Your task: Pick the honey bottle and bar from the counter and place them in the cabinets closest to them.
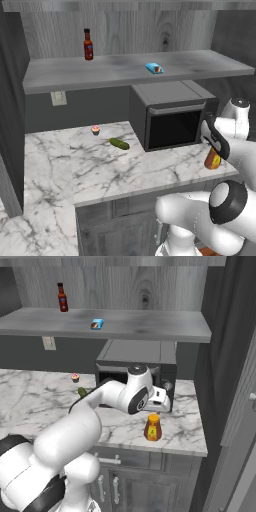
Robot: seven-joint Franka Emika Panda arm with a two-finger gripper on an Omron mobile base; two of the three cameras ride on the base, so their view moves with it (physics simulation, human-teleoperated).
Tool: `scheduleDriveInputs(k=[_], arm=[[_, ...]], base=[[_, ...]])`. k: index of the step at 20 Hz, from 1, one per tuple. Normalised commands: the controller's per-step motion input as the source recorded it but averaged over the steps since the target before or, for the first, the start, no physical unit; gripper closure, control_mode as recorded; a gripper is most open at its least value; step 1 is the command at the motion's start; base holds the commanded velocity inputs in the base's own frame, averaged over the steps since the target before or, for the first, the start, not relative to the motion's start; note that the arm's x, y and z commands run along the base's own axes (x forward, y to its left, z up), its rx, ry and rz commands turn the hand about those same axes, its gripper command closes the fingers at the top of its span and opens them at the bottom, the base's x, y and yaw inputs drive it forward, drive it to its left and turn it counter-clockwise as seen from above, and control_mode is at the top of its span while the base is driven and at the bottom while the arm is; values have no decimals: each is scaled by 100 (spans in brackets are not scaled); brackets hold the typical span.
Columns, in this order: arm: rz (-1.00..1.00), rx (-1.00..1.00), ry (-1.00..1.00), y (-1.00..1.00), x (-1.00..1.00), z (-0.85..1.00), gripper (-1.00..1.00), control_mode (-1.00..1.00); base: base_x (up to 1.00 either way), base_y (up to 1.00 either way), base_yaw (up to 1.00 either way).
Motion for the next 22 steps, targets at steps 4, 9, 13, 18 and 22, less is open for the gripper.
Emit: scheduleDriveInputs(k=[4,9,13,18,22], arm=[[0,0,-1,-25,20,-32,-100,-100],[0,0,-1,-15,18,-27,-100,-100],[0,0,0,-2,12,-16,-100,-100],[0,0,0,0,0,0,-100,-100],[0,0,0,0,0,-11,-100,-100]], base=[[0,0,0],[0,0,0],[0,0,0],[0,0,0],[0,0,0]])
